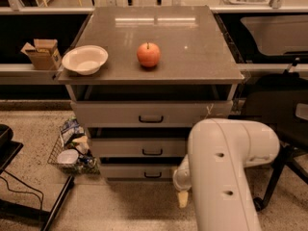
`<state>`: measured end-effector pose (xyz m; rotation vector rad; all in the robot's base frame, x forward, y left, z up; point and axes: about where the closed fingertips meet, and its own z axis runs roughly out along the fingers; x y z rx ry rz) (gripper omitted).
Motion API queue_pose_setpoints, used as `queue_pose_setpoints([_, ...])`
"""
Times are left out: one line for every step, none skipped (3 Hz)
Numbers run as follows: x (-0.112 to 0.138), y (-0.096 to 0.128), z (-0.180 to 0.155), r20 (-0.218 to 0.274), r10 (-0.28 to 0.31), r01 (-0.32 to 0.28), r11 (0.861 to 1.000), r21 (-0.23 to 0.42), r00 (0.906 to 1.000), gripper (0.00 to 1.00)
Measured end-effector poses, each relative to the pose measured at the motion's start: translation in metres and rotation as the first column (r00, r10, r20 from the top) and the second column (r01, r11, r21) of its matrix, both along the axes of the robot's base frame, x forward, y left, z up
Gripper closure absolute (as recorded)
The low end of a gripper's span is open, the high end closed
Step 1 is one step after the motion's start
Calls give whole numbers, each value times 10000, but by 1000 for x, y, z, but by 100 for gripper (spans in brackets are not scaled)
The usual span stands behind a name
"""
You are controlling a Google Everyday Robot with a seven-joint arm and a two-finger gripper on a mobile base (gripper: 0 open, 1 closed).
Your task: Open bottom drawer
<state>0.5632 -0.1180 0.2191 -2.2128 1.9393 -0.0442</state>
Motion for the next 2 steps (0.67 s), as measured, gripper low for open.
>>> queue_pose_setpoints([19,9,-19,43,-78,79,9993,-362,10000,0])
queue_pose_setpoints([40,12,-33,114,-552,559,9962,-671,9984,0])
